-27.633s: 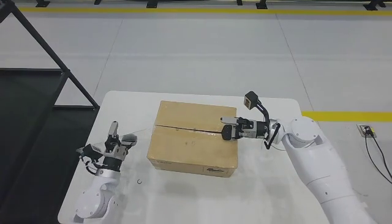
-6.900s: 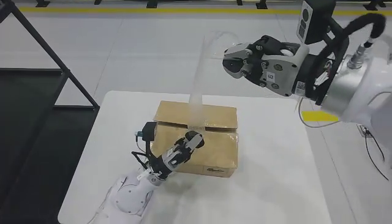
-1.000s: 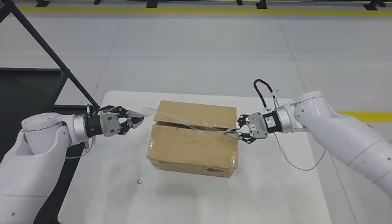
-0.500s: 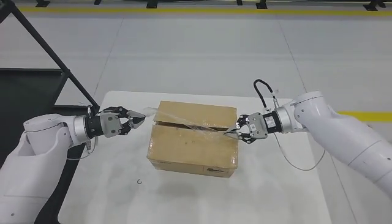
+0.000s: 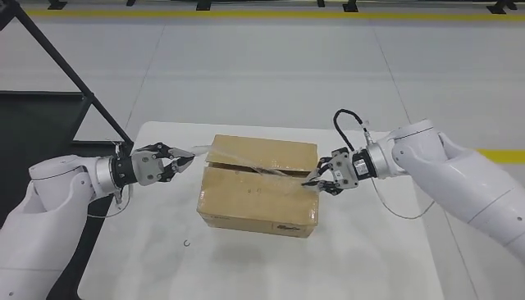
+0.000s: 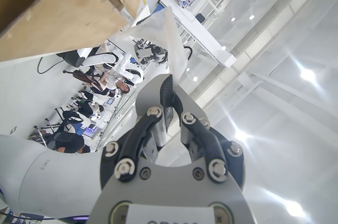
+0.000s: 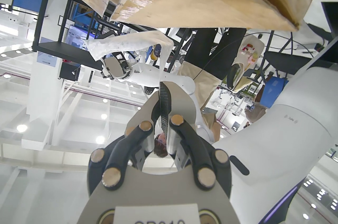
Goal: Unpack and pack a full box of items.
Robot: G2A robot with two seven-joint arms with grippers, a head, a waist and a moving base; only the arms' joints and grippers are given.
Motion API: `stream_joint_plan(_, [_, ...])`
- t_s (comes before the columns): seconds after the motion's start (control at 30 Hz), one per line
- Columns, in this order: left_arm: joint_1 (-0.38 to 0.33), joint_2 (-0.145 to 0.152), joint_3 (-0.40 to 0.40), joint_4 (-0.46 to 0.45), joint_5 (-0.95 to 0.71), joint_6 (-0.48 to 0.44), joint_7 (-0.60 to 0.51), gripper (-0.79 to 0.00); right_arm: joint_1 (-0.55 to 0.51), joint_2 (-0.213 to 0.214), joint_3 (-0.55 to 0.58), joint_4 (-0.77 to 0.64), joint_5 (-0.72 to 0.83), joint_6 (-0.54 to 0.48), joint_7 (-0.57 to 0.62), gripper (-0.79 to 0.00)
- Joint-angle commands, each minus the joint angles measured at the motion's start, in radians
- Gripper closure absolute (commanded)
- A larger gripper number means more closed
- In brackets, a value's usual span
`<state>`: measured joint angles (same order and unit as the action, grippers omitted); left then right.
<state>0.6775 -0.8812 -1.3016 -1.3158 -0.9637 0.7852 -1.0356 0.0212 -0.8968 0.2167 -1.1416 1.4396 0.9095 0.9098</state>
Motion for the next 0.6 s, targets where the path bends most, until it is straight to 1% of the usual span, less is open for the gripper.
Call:
stream_joint_plan(0.0, [0.006,0.003,-0.002,-0.002,-0.019,0.009,0.010,0.000,0.008,-0.001,0.000,0.016,-0.038,-0.028,0.029,0.000])
stream_joint_plan(0.17, [0.014,0.019,0.003,-0.005,-0.067,0.041,0.041,0.000,0.019,-0.008,0.006,0.069,-0.084,-0.085,0.086,0.000])
stream_joint_plan(0.27, [0.013,0.033,0.015,-0.007,-0.081,0.054,0.054,0.000,0.024,-0.012,-0.007,0.081,-0.080,-0.105,0.106,0.000])
stream_joint_plan(0.4, [0.009,0.056,0.037,-0.012,-0.072,0.059,0.059,0.000,0.038,-0.009,-0.047,0.091,0.028,-0.111,0.112,0.000])
stream_joint_plan(0.57, [0.000,0.082,0.063,-0.005,-0.002,0.039,0.040,0.000,0.039,-0.004,-0.047,0.086,0.143,-0.089,0.090,0.000])
